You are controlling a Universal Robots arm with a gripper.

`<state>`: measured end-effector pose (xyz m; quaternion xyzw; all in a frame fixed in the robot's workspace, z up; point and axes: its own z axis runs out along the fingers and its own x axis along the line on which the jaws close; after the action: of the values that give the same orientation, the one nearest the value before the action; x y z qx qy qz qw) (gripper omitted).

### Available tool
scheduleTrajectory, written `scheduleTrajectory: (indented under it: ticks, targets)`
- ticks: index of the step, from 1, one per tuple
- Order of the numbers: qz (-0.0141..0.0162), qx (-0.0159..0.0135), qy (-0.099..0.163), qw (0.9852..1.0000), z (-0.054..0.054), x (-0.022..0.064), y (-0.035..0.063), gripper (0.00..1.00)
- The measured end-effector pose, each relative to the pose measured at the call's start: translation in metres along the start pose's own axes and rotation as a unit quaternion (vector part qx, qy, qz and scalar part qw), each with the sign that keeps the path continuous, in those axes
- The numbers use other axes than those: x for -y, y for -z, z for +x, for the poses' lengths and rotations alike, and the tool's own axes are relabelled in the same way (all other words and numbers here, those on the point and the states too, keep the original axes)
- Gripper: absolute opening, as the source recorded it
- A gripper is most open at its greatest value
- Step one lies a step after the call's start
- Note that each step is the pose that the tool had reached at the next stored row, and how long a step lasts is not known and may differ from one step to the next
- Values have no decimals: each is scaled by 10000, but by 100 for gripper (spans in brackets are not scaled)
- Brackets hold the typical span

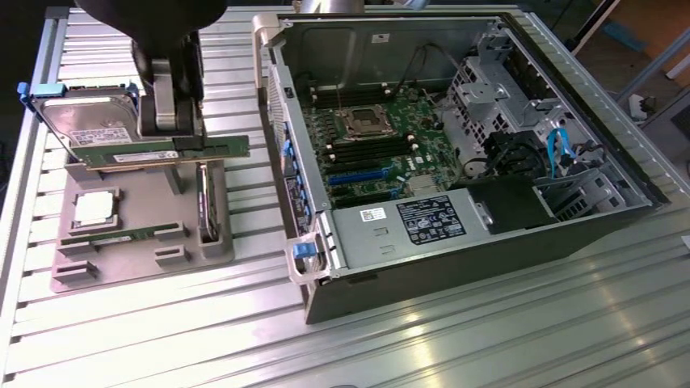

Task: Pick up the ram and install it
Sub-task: 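Pick up the ram and move it above insertion slot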

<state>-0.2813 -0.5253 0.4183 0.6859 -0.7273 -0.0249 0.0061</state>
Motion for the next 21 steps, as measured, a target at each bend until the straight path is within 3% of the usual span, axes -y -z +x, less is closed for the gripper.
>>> scheduleTrajectory:
  ticks: [15,21]
  targets:
    - [-13,-1,0,10000,-22,378,17,12]
    - [-24,-1,0,10000,-35,600,26,12]
